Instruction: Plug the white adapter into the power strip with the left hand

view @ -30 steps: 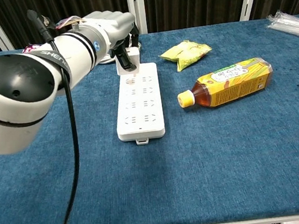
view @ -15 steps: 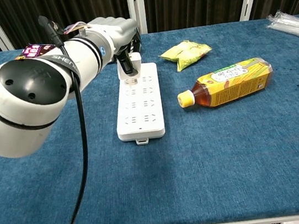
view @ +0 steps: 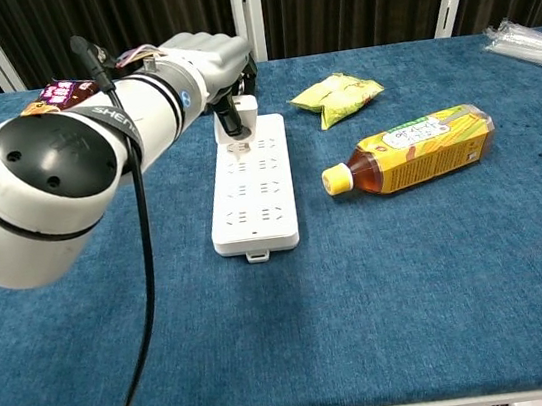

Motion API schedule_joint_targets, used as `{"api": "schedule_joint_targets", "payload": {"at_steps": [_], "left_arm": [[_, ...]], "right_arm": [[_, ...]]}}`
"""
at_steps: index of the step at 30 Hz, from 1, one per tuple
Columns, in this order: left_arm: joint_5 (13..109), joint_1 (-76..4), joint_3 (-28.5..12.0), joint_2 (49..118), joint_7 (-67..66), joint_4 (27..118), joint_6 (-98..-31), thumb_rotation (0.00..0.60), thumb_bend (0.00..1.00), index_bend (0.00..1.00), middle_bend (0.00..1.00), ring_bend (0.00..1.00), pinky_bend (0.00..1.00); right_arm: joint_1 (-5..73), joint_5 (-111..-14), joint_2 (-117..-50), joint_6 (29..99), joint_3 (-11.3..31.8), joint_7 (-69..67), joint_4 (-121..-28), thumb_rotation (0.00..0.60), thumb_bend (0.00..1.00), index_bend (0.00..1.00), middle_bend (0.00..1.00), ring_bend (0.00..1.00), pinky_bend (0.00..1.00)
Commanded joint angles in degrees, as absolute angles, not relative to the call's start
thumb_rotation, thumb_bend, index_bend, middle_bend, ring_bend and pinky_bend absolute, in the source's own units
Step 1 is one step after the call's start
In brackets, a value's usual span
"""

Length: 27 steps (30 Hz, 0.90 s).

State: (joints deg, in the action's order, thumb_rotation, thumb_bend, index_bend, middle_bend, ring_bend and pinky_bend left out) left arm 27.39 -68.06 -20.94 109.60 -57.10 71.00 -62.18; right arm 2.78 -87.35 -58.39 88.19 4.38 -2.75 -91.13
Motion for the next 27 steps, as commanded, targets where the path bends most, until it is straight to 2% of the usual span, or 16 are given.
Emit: {"api": "schedule_joint_targets", "payload": {"at_steps": [1, 27], "left_arm": [[27.10, -67.98, -20.89, 109.37, -57.20, 71.20, -61.93, 0.600, 0.34, 0.66, 0.74, 0.60, 0.39], [26.38, -68.47, -20.17, 108.26, -57.60, 71.63, -61.35, 0.600, 0.34, 0.66, 0.74, 0.61, 0.39]], "right_arm": [[2.74, -87.37, -58.39, 88.27, 4.38, -2.66, -91.20, 0.600, 0.08, 0.00, 0.07, 0.00, 0.00], [2.36, -87.24, -58.31, 88.63, 4.38, -2.23, -91.62, 0.600, 0.08, 0.00, 0.07, 0.00, 0.00]]}}
